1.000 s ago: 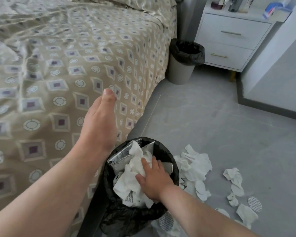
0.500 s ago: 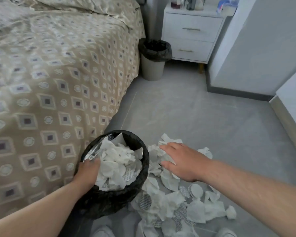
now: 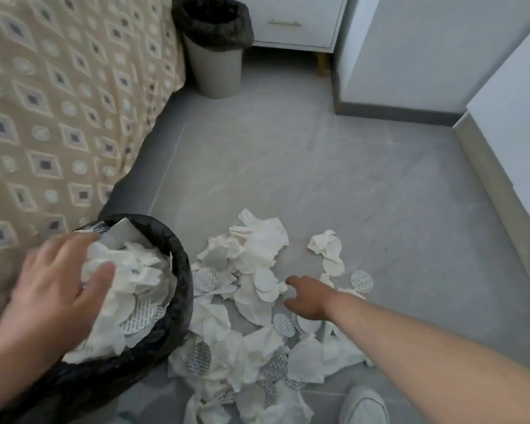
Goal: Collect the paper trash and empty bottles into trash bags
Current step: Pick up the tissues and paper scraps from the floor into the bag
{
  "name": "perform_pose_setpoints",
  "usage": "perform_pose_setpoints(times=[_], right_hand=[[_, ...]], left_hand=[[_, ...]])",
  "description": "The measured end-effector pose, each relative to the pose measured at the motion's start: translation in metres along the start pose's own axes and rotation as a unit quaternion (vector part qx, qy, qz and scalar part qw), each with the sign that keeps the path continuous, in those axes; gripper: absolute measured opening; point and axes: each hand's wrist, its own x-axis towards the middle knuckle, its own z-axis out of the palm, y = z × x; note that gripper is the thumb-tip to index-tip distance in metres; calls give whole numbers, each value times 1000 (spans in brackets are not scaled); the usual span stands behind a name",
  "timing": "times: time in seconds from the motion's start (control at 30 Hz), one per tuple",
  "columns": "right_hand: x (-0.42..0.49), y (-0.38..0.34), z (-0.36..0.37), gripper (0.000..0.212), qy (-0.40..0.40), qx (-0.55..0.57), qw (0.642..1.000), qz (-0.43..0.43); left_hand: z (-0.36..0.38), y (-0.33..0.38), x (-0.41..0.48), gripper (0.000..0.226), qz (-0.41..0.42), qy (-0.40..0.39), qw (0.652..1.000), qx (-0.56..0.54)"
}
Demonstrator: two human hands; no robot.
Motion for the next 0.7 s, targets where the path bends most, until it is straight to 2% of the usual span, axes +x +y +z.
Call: perform_pose_setpoints(times=[0.03,0.1,0.17,0.23,0.33,0.4,0.47,0.6,0.63,0.7], right_hand=[[9,-3,6,53,-6,0,1000,-15],[20,-6,18,54,-9,10,1000,-29],[23,0,26,52,1,-3,1000,-31],[18,19,32,49,18,-21,999,-31],[7,55,41,53,63,-17,998,-15],[0,71,48,60,89,-24,996,10],[-3,78,57,67,95,-17,995,39],[5,79,70,88,76,10,995,71],[8,78,70,92,68,15,995,71],[11,74,73,98,55,13,997,59]], left_hand=[[-21,56,-5,29,73,-73,995,-17],[-5,129,-24,42,121,-241,961,-66],[43,145,-55,62,108,-409,906,1],[95,138,-69,73,47,-475,871,115],[142,121,-76,95,-42,-480,862,156],[164,107,-83,96,-109,-486,857,136],[171,99,-90,80,-143,-473,863,105],[175,84,-100,25,-121,-393,910,56],[175,82,-101,16,-121,-385,914,44],[174,80,-98,12,-128,-382,915,27]])
